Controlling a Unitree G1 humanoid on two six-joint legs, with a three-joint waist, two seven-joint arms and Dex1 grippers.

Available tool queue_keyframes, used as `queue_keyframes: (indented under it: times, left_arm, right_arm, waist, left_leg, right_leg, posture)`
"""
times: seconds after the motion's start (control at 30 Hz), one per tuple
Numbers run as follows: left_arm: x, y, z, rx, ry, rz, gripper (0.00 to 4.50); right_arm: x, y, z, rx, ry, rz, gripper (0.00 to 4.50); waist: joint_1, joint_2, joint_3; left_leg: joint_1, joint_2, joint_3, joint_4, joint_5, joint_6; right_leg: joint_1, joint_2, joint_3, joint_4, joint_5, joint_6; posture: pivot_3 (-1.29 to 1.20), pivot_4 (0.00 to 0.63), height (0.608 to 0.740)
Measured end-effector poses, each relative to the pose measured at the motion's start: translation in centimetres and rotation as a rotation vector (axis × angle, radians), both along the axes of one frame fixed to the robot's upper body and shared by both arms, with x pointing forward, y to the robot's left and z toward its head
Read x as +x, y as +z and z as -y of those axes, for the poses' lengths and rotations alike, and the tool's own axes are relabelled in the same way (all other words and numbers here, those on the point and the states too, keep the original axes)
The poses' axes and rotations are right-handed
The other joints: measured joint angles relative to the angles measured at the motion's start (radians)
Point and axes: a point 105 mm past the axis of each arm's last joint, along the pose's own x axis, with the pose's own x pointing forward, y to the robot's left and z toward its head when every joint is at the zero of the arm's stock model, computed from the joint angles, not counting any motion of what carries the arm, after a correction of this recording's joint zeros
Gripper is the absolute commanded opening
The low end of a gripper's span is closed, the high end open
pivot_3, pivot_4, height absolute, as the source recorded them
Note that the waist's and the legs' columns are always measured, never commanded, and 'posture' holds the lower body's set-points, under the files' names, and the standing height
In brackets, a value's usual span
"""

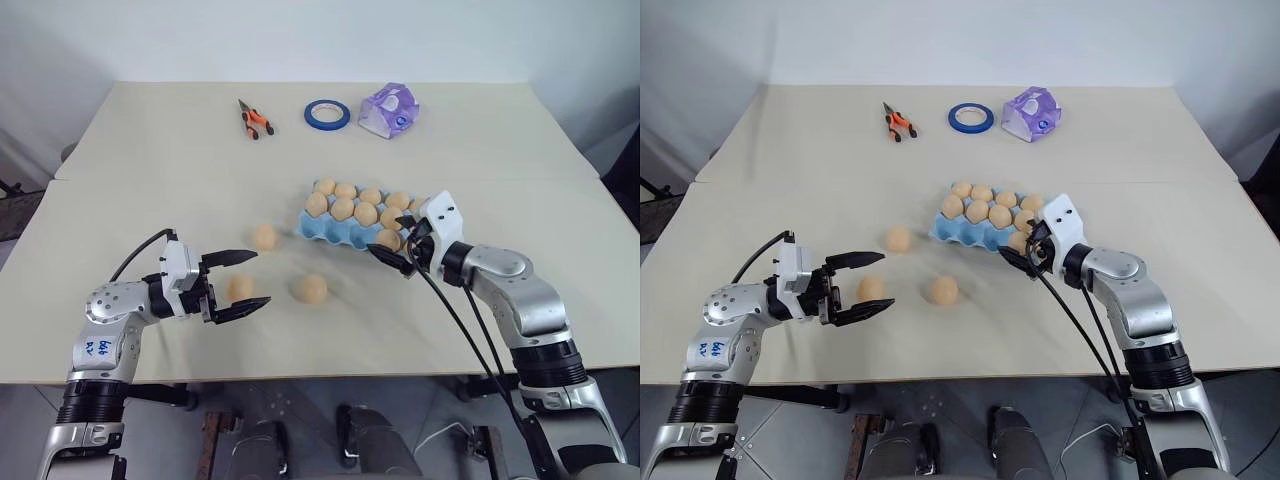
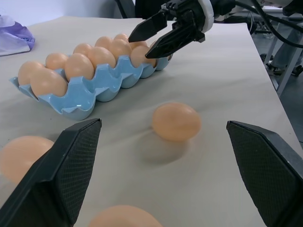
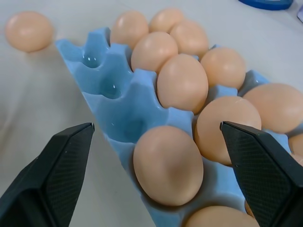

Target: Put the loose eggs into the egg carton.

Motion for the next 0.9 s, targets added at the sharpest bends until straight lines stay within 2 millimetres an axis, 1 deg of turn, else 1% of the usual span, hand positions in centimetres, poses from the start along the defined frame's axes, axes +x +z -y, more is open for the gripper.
queue_keyframes:
  times: [0.1, 0.17, 0.23, 0.3, 0.37, 0.47, 0.5, 0.53, 0.63, 0.73, 0.9]
  left_arm:
    - [0.1, 0.2, 0.1, -0.001, -0.001, 0.006, 4.50]
    - [0.4, 0.2, -0.1, -0.004, 0.004, 0.005, 4.50]
    - [0.7, 0.1, -0.5, -0.012, 0.026, -0.006, 4.50]
    - [0.9, 0.1, -1.3, -0.016, 0.055, -0.008, 4.50]
    - [0.8, 0.1, -2.5, -0.002, 0.088, -0.016, 4.50]
    - [0.5, 0.0, -4.3, 0.006, 0.116, -0.009, 4.50]
    - [0.4, 0.1, -4.6, -0.006, 0.121, 0.005, 4.50]
    - [0.4, 0.1, -5.0, -0.016, 0.129, 0.017, 4.50]
    - [0.3, 0.1, -5.9, -0.031, 0.147, 0.023, 4.50]
    - [0.1, -0.4, -6.4, -0.033, 0.146, 0.008, 4.50]
    - [-0.2, -0.4, -6.6, -0.018, 0.120, 0.008, 4.50]
  right_arm:
    - [-0.7, 1.1, -0.3, 0.019, 0.043, 0.020, 4.47]
    - [-1.6, 1.9, -0.3, 0.013, 0.080, 0.048, 4.47]
    - [-2.8, 2.1, -0.3, 0.020, 0.120, 0.057, 4.47]
    - [-4.5, 1.3, 0.2, 0.014, 0.162, 0.034, 4.47]
    - [-5.9, 0.0, 0.9, -0.023, 0.182, 0.002, 4.47]
    - [-8.0, -1.6, 2.7, -0.048, 0.188, -0.054, 4.47]
    - [-8.7, -1.9, 3.1, -0.047, 0.197, -0.069, 4.47]
    - [-9.7, -2.2, 3.2, -0.043, 0.220, -0.082, 4.47]
    - [-11.5, -2.8, 3.3, -0.045, 0.269, -0.108, 4.47]
    - [-12.1, -3.1, 3.3, -0.035, 0.283, -0.125, 4.47]
    - [-11.7, -2.2, 3.2, -0.030, 0.274, -0.077, 4.47]
  waist:
    - [0.002, 0.000, 0.000]
    - [0.004, 0.000, 0.000]
    - [0.006, 0.000, 0.000]
    - [0.007, 0.000, 0.000]
    - [0.007, 0.000, 0.000]
    - [0.006, 0.000, 0.000]
    - [0.007, 0.000, 0.000]
    - [0.007, 0.000, 0.000]
    - [0.006, 0.000, 0.000]
    - [0.005, 0.000, 0.000]
    - [0.006, 0.000, 0.000]
  left_leg:
    - [0.000, 0.000, 0.000, 0.000, 0.000, 0.000]
    - [0.000, 0.000, 0.000, 0.000, 0.000, 0.000]
    - [0.000, 0.000, 0.000, 0.000, 0.000, 0.000]
    - [0.000, 0.000, 0.000, -0.001, 0.000, 0.000]
    - [-0.001, 0.000, 0.000, -0.001, -0.001, 0.000]
    - [0.000, 0.000, 0.000, 0.000, -0.001, 0.001]
    - [0.000, 0.000, 0.000, 0.000, -0.001, 0.001]
    - [0.000, 0.000, 0.000, 0.000, -0.001, 0.001]
    - [0.001, 0.000, 0.000, 0.000, -0.001, 0.001]
    - [0.001, 0.000, 0.000, 0.001, -0.001, 0.001]
    - [0.001, 0.000, 0.000, 0.001, -0.003, -0.003]
  right_leg:
    - [0.000, 0.000, 0.000, 0.000, 0.000, 0.000]
    - [0.000, 0.000, 0.000, -0.001, 0.000, 0.000]
    - [0.000, 0.000, 0.000, -0.001, 0.000, 0.000]
    - [0.000, 0.000, 0.000, -0.001, 0.000, 0.000]
    - [0.000, 0.000, 0.000, -0.002, 0.000, 0.000]
    - [0.000, 0.000, 0.000, -0.002, 0.000, 0.000]
    - [0.000, 0.000, 0.000, -0.002, 0.000, 0.000]
    - [0.001, 0.000, 0.000, -0.002, 0.000, 0.000]
    - [0.001, 0.000, 0.000, -0.001, 0.000, 0.000]
    - [0.001, 0.000, 0.001, -0.001, 0.000, 0.000]
    - [0.001, 0.000, 0.001, -0.002, 0.000, 0.000]
  posture:
    - [0.00, 0.150, 0.740]
    - [0.00, 0.150, 0.740]
    - [0.00, 0.150, 0.740]
    - [0.00, 0.150, 0.740]
    - [0.00, 0.150, 0.740]
    - [0.00, 0.150, 0.740]
    - [0.00, 0.150, 0.740]
    - [0.00, 0.150, 0.740]
    - [0.00, 0.150, 0.740]
    - [0.00, 0.150, 0.740]
    - [0.00, 0.150, 0.740]
